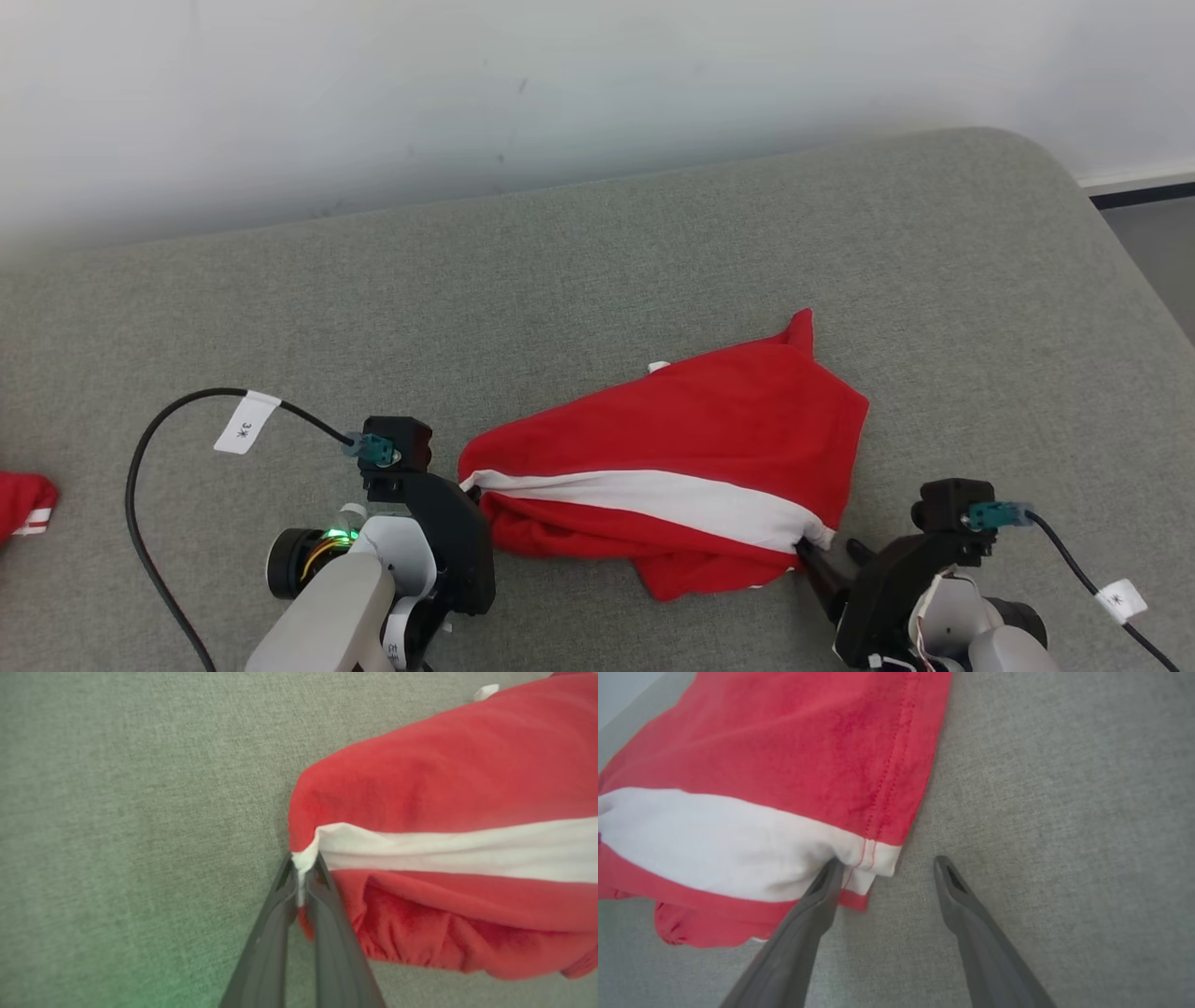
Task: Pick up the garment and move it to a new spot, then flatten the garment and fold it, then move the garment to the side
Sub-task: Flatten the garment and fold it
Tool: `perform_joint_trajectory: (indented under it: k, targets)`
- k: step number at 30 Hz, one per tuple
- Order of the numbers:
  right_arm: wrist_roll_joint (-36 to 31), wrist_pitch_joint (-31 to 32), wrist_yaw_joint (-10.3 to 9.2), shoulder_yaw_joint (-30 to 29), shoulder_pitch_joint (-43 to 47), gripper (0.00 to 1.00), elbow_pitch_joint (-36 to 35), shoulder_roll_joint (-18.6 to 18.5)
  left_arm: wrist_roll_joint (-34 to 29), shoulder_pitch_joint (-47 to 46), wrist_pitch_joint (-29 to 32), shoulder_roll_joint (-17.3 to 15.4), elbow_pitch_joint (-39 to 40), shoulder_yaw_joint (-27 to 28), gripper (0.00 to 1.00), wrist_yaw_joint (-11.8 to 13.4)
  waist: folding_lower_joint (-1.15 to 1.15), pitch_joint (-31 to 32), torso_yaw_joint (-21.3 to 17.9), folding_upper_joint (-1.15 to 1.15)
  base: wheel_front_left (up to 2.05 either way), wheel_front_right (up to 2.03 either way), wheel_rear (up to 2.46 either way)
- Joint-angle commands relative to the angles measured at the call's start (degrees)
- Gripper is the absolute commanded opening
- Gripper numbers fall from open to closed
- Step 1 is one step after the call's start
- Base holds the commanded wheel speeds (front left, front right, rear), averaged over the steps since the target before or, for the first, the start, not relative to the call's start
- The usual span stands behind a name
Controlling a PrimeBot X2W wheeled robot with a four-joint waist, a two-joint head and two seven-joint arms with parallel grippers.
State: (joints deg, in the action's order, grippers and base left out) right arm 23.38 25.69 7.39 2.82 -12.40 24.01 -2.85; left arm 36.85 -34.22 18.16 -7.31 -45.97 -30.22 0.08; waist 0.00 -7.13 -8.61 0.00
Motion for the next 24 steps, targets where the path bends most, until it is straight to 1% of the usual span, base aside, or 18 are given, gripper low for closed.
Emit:
perform_joint_trajectory:
  k: [1,2,3,4,5,6,11,15,16,21,24]
  targets:
    - [0.3,-0.3,0.2,0.9,-0.6,1.0,1.0,0.1,-0.6,0.0,-0.1,-0.5,-0.9,0.0,0.0,0.4,0.0,-0.1,0.1,0.0,0.0,0.0,0.0]
    - [0.2,-0.2,0.2,1.4,-1.0,1.0,1.5,0.1,-0.5,0.0,-0.1,-0.5,-1.0,-0.1,0.0,0.3,0.0,-0.2,0.1,0.0,0.0,0.0,0.0]
    - [0.1,-0.3,0.2,1.8,-1.4,0.93,2.0,0.1,-0.3,-0.1,0.0,-0.6,-1.1,-0.1,0.0,0.2,0.0,-0.2,0.1,0.0,0.0,0.0,0.0]
    - [0.1,-0.4,0.2,2.0,-1.6,0.6,2.4,0.1,-0.2,-0.1,0.0,-0.6,-1.1,-0.1,0.0,0.2,0.0,-0.2,0.1,0.0,0.0,0.0,0.0]
    - [-0.1,-0.7,0.2,2.3,-1.9,0.24,2.7,0.1,-0.1,-0.1,0.0,-0.6,-1.2,-0.1,0.0,0.1,0.0,-0.1,0.2,0.0,0.0,0.0,0.0]
    - [-0.3,-0.9,0.2,2.5,-2.1,0.0,2.9,0.1,0.1,0.0,-0.1,-0.5,-1.3,-0.2,0.0,0.0,0.0,0.0,0.2,0.0,0.0,0.0,0.0]
    - [-0.7,-2.0,0.2,1.7,-1.6,0.0,2.3,0.1,0.6,0.1,-1.5,-0.4,-0.8,0.2,0.0,0.0,0.0,1.0,0.3,0.0,0.0,0.0,0.0]
    - [0.9,-2.5,0.2,0.4,0.7,0.0,-0.8,0.1,1.6,0.6,-4.1,-0.2,1.1,1.4,0.0,-0.3,0.0,2.5,0.5,0.0,0.0,0.0,0.0]
    - [2.1,-2.1,0.2,-0.2,2.1,0.0,-3.5,0.1,2.4,1.1,-5.5,-0.2,2.6,2.2,0.0,-0.4,0.0,3.3,0.6,0.0,0.0,0.0,0.0]
    - [2.3,-0.7,0.2,-3.7,5.3,0.0,-13.1,0.1,4.3,1.7,-8.5,-0.1,8.0,4.6,0.0,0.0,0.0,4.9,1.1,0.0,0.0,0.0,0.0]
    - [3.9,1.2,0.2,-5.6,6.0,0.0,-19.5,0.1,6.6,2.1,-9.7,0.9,12.7,6.4,0.0,0.0,0.0,4.9,1.5,0.0,0.0,0.0,0.0]
